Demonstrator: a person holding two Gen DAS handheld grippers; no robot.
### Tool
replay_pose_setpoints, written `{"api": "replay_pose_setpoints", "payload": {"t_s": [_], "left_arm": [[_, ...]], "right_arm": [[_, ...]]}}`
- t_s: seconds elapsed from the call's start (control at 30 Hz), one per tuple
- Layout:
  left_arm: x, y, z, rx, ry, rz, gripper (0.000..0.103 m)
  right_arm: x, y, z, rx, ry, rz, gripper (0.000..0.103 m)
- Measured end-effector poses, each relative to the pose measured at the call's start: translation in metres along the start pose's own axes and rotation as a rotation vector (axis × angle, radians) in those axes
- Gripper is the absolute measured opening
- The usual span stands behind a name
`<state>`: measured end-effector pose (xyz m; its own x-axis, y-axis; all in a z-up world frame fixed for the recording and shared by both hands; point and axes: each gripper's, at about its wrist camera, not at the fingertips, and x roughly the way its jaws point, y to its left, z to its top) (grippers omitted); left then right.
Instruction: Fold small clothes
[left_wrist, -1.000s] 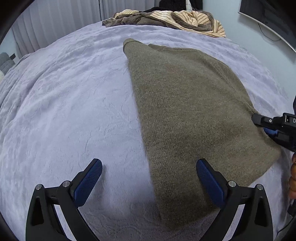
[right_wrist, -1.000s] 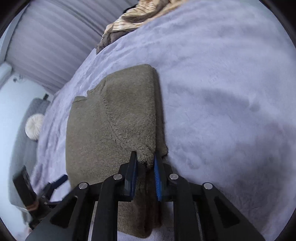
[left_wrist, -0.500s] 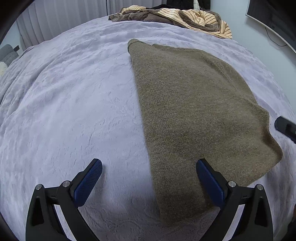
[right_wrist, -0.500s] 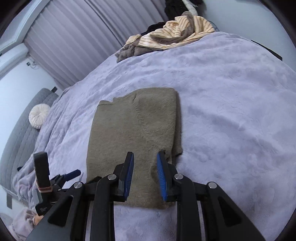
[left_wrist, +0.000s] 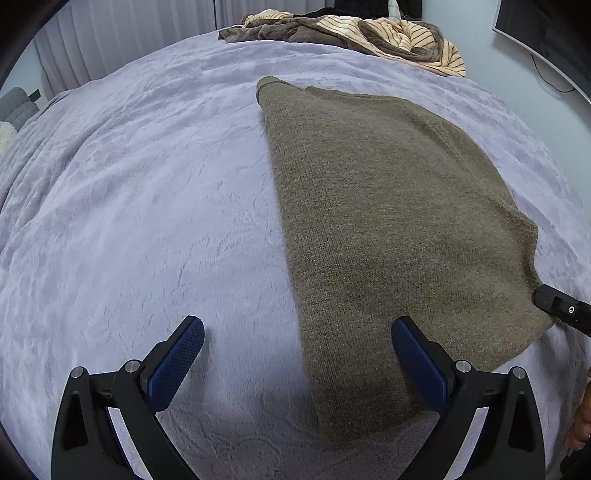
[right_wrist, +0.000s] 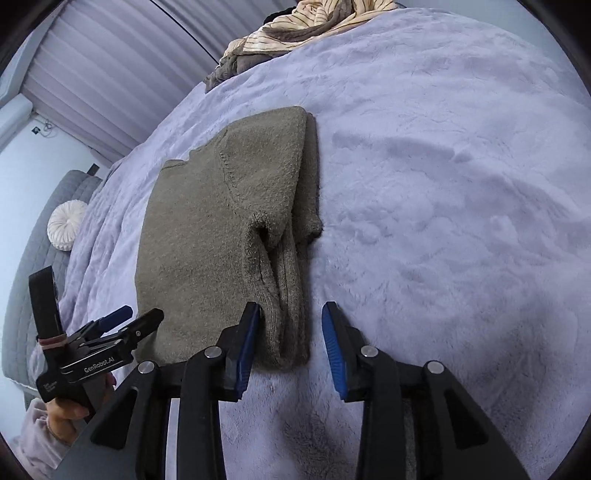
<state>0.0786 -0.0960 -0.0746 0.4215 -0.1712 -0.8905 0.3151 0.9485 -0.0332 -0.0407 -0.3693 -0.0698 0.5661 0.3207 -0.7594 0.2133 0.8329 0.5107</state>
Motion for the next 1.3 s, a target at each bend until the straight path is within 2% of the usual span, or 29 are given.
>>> {"api": "replay_pose_setpoints", "payload": {"t_s": [0.3, 0.47, 0.6, 0.77, 0.93, 0.97, 1.1, 1.3], "left_arm": [[-0.001, 0.003, 0.001, -0.003, 0.005, -0.018, 0.102], [-0.008, 0.021, 0.011, -0.064, -0.012, -0.136, 0.102], [-0.007, 0.04, 0.025, -0.131, -0.016, -0.208, 0.102], [0.009, 0.053, 0.043, -0.198, 0.016, -0.291, 0.102], [0.029, 0.051, 0.058, -0.212, 0.053, -0.364, 0.102], [0.033, 0.049, 0.06, -0.209, 0.061, -0.375, 0.102], [0.047, 0.04, 0.069, -0.195, 0.079, -0.392, 0.102], [0.059, 0.036, 0.088, -0.196, 0.096, -0.455, 0.102]], "right_arm": [[-0.008, -0.006, 0.008, 0.027, -0.021, 0.04, 0.047], [-0.011, -0.009, 0.014, 0.039, -0.033, 0.066, 0.052], [-0.01, -0.015, 0.024, 0.056, -0.04, 0.079, 0.053], [0.0, -0.023, 0.041, 0.098, -0.036, 0.121, 0.054], [0.016, -0.03, 0.063, 0.145, -0.017, 0.16, 0.056], [0.019, -0.032, 0.067, 0.153, -0.013, 0.164, 0.06], [0.033, -0.037, 0.078, 0.172, 0.019, 0.162, 0.062], [0.051, -0.03, 0.095, 0.123, 0.069, 0.162, 0.062]]}}
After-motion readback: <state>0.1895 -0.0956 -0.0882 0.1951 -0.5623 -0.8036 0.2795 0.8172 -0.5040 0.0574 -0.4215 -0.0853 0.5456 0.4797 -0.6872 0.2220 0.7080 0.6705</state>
